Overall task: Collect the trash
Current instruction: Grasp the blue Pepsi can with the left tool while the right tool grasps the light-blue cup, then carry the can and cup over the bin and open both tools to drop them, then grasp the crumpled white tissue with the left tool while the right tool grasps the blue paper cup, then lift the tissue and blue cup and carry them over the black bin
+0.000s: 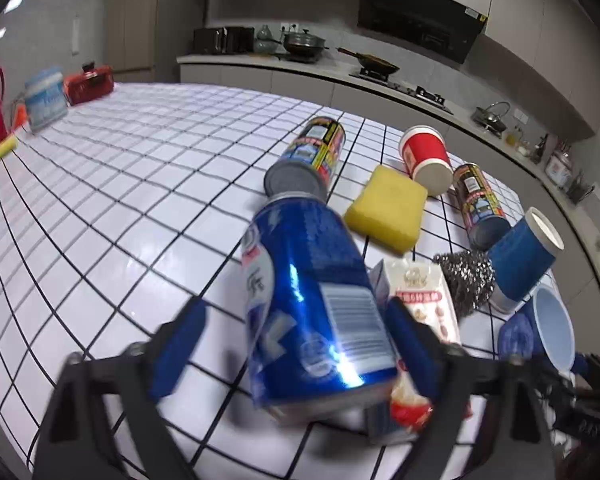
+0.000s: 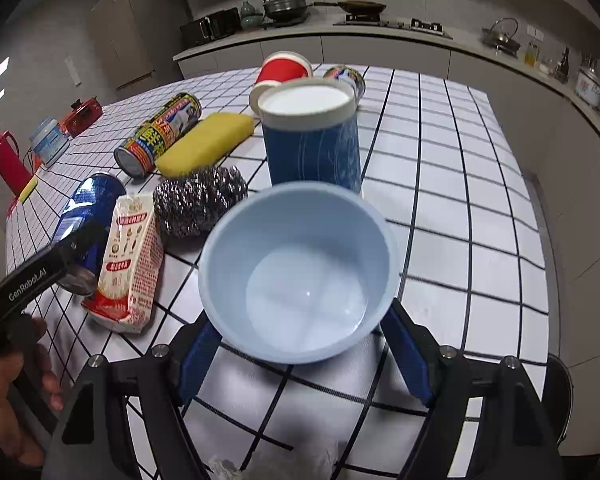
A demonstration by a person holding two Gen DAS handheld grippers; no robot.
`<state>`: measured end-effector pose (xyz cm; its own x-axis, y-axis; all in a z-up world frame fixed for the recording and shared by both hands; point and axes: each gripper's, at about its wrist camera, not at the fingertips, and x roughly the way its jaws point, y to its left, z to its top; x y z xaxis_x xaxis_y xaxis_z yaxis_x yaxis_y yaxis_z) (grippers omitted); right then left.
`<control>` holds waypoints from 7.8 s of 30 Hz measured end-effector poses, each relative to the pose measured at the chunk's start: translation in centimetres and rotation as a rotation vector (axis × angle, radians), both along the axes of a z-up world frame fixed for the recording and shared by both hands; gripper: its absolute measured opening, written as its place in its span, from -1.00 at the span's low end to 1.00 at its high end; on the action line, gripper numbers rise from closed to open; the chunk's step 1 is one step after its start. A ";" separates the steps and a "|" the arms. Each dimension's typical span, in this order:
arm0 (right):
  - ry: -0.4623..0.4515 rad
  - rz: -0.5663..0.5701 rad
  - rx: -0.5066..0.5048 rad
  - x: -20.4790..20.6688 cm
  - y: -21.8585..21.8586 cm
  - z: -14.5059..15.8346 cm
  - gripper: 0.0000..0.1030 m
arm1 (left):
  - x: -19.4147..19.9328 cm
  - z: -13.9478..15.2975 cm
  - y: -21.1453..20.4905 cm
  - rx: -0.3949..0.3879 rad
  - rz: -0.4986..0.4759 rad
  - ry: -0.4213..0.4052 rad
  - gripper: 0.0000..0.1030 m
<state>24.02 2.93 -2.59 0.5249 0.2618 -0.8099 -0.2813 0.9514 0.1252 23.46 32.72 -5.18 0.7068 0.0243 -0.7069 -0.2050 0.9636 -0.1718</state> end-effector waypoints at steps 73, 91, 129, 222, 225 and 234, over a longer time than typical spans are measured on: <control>-0.087 -0.345 -0.006 -12.8 -33.7 3.3 0.51 | -9.3 4.9 -33.5 -0.001 -0.504 -0.140 0.30; 0.011 -0.244 -0.073 -11.4 -43.8 -6.1 0.51 | -9.5 -3.2 -44.5 -0.010 -0.506 0.016 0.31; 0.046 -0.188 -0.025 -8.0 -44.2 -10.9 1.00 | -8.6 -1.9 -45.6 0.047 -0.412 -0.020 0.94; -0.122 0.042 0.051 5.3 -0.3 2.1 0.12 | -3.0 0.9 0.3 0.018 0.035 -0.017 -0.08; -0.129 0.042 0.057 4.5 -1.0 2.5 0.12 | -3.0 1.7 -0.6 0.026 0.030 -0.034 -0.08; -0.144 0.034 0.066 2.1 -4.9 3.9 0.12 | -4.3 3.4 -4.5 0.043 0.007 -0.071 -0.08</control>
<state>26.07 -1.98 1.30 0.6239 0.3318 -0.7076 -0.3329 0.9320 0.1435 19.13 28.19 -1.78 0.7550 0.0589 -0.6530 -0.2007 0.9689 -0.1447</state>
